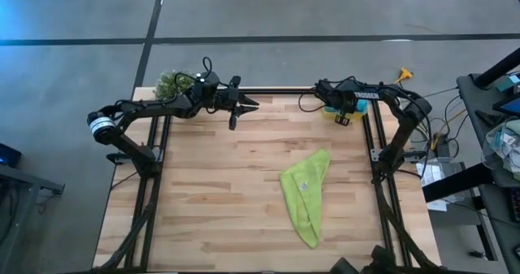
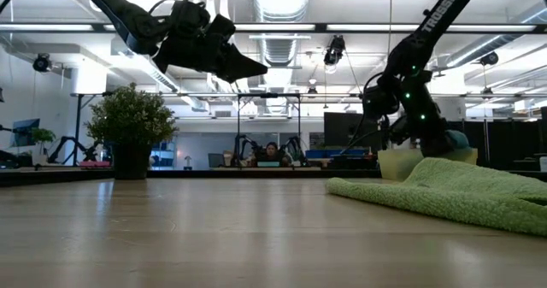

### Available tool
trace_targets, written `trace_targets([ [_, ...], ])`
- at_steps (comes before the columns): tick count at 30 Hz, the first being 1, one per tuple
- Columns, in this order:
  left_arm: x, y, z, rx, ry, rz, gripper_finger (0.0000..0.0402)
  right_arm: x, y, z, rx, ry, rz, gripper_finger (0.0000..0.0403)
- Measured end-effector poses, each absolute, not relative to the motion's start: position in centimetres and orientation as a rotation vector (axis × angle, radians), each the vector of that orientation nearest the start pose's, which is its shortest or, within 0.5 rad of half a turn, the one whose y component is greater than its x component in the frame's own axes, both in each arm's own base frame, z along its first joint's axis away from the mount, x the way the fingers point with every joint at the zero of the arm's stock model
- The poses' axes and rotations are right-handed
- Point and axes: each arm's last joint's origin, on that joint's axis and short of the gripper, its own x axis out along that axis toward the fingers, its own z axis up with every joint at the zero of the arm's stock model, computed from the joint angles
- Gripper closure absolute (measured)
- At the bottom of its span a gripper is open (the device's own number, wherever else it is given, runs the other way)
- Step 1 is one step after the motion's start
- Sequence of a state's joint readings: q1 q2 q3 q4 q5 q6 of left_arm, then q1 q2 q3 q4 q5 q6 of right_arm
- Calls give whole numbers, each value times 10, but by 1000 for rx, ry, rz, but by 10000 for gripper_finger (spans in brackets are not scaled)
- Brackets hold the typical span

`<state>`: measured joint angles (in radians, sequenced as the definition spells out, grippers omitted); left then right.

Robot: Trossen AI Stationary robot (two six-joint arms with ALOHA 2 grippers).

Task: Roll microfiber towels into tight, uniform cylinder then place into a basket
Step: Put the blue microfiber towel into the yellow bin

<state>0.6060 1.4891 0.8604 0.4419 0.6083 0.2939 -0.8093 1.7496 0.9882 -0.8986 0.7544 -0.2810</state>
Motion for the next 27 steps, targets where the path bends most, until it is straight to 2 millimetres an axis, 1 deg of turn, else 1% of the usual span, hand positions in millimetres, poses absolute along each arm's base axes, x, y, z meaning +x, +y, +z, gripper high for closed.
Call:
trace_targets([
  [4, 274, 170, 254, 189, 152, -25, 350, 175, -212, 168, -129, 1887, -977, 389],
  [6, 274, 170, 254, 194, 152, -25, 350, 175, -207, 183, -131, 1822, -1025, 390],
  [8, 274, 170, 254, 196, 152, -25, 350, 176, -200, 204, -136, 1720, -1084, 390],
  [12, 274, 170, 254, 238, 155, -28, 350, 173, -178, 246, -143, 1507, -1164, 390],
  [15, 274, 169, 254, 261, 155, -32, 350, 167, -156, 276, -121, 1346, -1169, 390],
  [18, 275, 168, 253, 270, 156, -36, 345, 161, -133, 300, -18, 1196, -1111, 390],
  [21, 274, 166, 255, 276, 141, -59, 329, 159, -112, 315, 84, 1080, -1023, 390],
  [24, 273, 160, 263, 287, 104, -104, 304, 168, -92, 321, 163, 1011, -897, 390],
  [27, 271, 146, 274, 309, 49, -216, 275, 185, -73, 320, 247, 982, -747, 390],
])
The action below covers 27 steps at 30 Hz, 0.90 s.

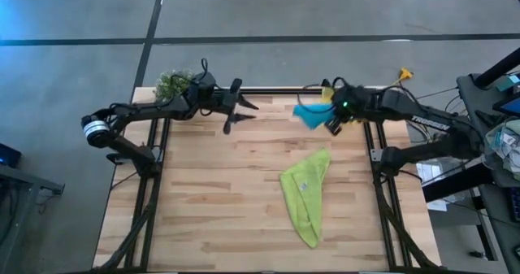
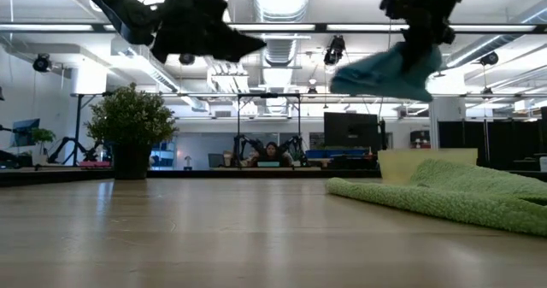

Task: Roll microfiber towels into tight, uniform cylinder then place into a basket
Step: Put the blue microfiber towel into the yellow bin

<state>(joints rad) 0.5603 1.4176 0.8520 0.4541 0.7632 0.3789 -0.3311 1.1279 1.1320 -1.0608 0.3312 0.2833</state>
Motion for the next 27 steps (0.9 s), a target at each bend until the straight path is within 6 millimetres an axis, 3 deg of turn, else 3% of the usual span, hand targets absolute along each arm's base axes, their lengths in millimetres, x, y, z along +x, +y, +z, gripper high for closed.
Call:
trace_targets([
  [7, 242, 89, 270, 541, -6, -409, 233, 247, -21, 302, 343, 925, -381, 390],
  [14, 195, 33, 249, 609, -35, -395, 230, 314, 27, 281, 441, 787, -82, 390],
  [21, 162, -8, 217, 470, -20, -428, 230, 367, 44, 220, 595, 991, -52, 390],
  [27, 151, -30, 182, 477, 105, -338, 230, 405, 51, 179, 598, 1096, 18, 390],
])
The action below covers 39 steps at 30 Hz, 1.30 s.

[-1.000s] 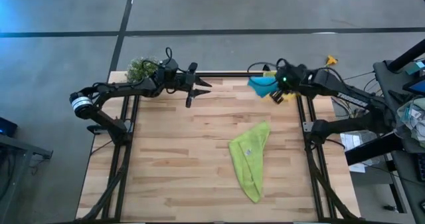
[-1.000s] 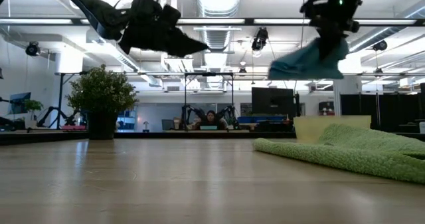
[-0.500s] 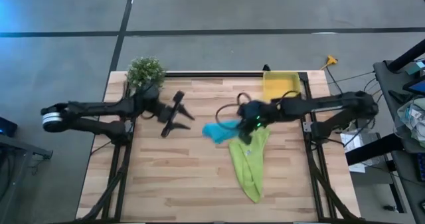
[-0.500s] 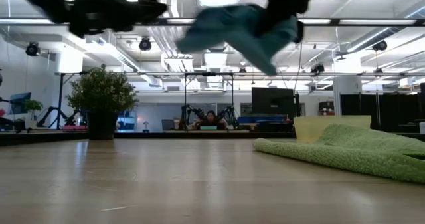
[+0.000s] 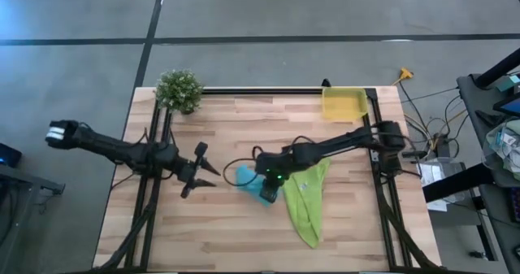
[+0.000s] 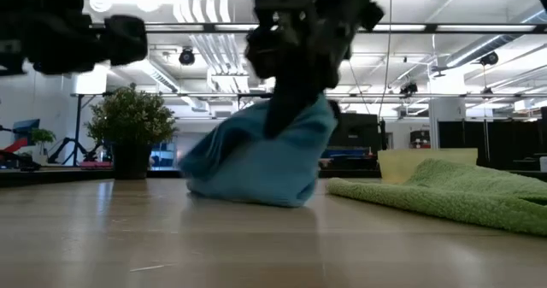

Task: Roll microfiber towels into tight, uniform cylinder then place into a basket
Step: Put the blue microfiber towel into the yellow bin, then roll the blue microfiber towel

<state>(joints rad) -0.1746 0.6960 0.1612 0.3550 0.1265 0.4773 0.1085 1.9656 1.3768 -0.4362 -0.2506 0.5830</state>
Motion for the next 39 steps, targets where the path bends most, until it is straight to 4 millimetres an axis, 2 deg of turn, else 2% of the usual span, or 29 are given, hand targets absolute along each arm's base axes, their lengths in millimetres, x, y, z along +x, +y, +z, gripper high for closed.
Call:
trace_targets([
  [4, 152, -41, 172, 508, 175, -290, 230, 418, 50, 169, 546, 1125, 50, 390],
  [9, 158, -47, 162, 541, 239, -256, 230, 417, 39, 168, 427, 1171, -7, 374],
  [16, 171, -45, 145, 719, 345, -86, 230, 410, 30, 182, 152, 1143, -114, 287],
  [21, 181, -47, 139, 823, 319, -84, 230, 409, 34, 182, -14, 1141, -136, 218],
  [25, 186, -49, 130, 893, 375, -106, 230, 405, 42, 184, -241, 1157, -149, 193],
  [27, 192, -50, 128, 897, 380, -100, 230, 401, 47, 189, -372, 1158, -159, 190],
  [32, 209, -54, 132, 927, 375, -45, 230, 390, 64, 220, -638, 1077, -252, 189],
  [35, 220, -52, 132, 976, 407, -3, 230, 379, 74, 238, -654, 1021, -247, 189],
  [39, 233, -49, 125, 992, 461, -1, 230, 366, 83, 249, -543, 977, -222, 189],
])
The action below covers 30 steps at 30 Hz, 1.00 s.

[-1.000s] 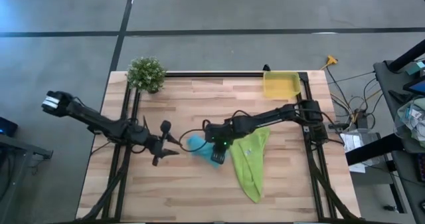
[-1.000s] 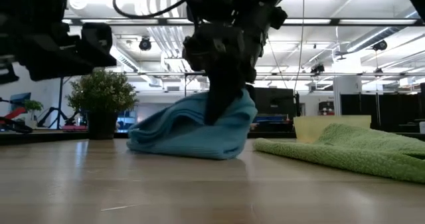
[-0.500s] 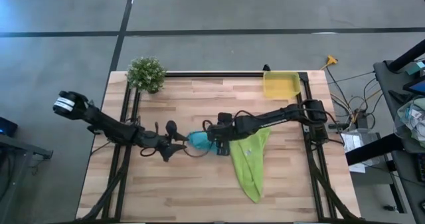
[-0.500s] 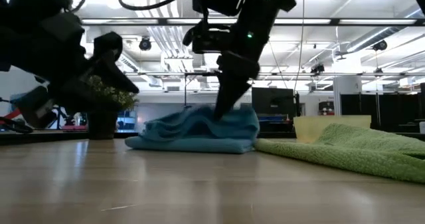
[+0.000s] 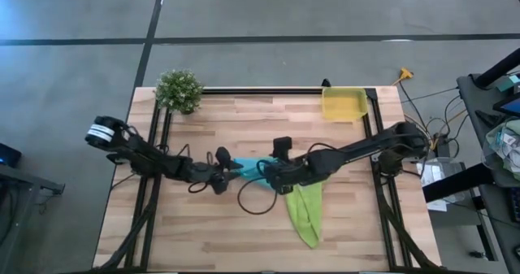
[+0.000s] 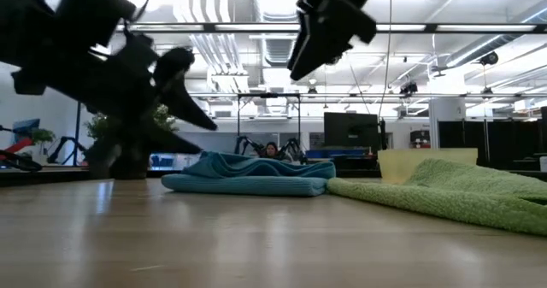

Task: Roll microfiber towels into tight, uniform cylinder then place into a basket
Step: Roll the blue microfiber towel

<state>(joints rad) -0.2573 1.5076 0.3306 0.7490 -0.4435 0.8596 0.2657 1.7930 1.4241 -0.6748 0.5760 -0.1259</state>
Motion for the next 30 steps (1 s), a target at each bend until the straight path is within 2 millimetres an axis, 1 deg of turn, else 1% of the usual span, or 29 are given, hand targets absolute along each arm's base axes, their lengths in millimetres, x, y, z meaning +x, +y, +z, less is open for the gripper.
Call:
trace_targets([
  [3, 239, -47, 117, 1050, 503, -17, 230, 355, 91, 242, -466, 987, -176, 189],
  [5, 242, -47, 114, 1088, 518, -27, 230, 348, 99, 232, -456, 999, -140, 189],
  [7, 242, -47, 113, 1117, 524, -35, 230, 340, 109, 217, -477, 1009, -109, 189],
  [11, 242, -45, 118, 1139, 513, -26, 230, 328, 123, 194, -504, 978, -77, 188],
  [14, 238, -44, 121, 1155, 538, -39, 230, 322, 126, 184, -507, 958, -90, 188],
  [17, 232, -43, 126, 1153, 581, -72, 230, 319, 125, 177, -478, 951, -105, 188],
  [19, 228, -43, 130, 1123, 574, -107, 230, 317, 124, 174, -472, 957, -112, 188],
  [21, 227, -42, 136, 1101, 537, -114, 230, 316, 123, 171, -476, 946, -128, 188],
  [24, 230, -40, 139, 1100, 536, -101, 230, 318, 124, 171, -472, 902, -125, 188],
  [26, 232, -38, 136, 1096, 550, -136, 230, 319, 124, 172, -468, 889, -124, 188],
  [28, 231, -39, 129, 1088, 578, -207, 230, 319, 125, 172, -463, 881, -124, 188],
  [30, 231, -39, 126, 1076, 586, -230, 230, 319, 125, 172, -464, 882, -124, 188],
])
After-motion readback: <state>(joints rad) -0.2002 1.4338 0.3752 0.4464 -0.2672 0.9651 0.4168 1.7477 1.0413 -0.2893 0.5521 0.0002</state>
